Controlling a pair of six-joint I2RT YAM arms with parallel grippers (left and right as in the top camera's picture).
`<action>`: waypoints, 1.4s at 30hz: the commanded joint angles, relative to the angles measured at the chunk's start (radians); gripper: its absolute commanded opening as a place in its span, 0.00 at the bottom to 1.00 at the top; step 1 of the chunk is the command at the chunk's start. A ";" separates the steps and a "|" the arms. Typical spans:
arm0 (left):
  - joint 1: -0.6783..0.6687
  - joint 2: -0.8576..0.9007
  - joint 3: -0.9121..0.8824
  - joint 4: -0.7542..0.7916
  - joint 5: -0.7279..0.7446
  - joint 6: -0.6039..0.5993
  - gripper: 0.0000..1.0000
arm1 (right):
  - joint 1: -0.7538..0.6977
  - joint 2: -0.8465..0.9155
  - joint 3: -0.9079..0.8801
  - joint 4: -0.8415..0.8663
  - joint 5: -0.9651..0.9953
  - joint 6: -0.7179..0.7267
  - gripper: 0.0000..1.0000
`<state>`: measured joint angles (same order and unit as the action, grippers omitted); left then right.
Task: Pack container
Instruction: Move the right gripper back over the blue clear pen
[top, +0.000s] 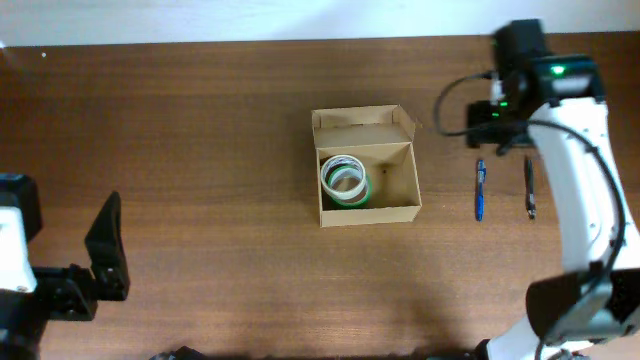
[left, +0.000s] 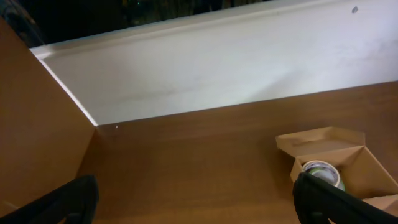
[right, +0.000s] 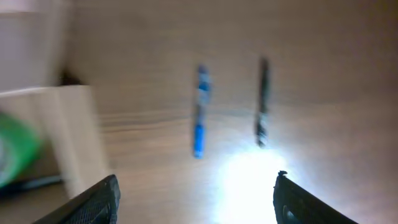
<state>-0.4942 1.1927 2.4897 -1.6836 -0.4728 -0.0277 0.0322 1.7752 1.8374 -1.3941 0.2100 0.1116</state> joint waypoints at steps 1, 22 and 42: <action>0.000 -0.003 -0.032 -0.002 -0.022 -0.006 0.99 | -0.117 0.055 -0.109 0.022 -0.076 -0.132 0.75; 0.000 -0.003 -0.056 0.004 -0.025 -0.006 0.99 | -0.157 0.073 -0.669 0.404 -0.289 -0.186 0.54; 0.000 -0.003 -0.056 0.007 -0.021 -0.006 0.99 | -0.159 0.113 -0.669 0.536 -0.232 -0.182 0.54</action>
<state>-0.4942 1.1927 2.4363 -1.6810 -0.4835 -0.0277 -0.1276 1.8530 1.1732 -0.8608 -0.0502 -0.0673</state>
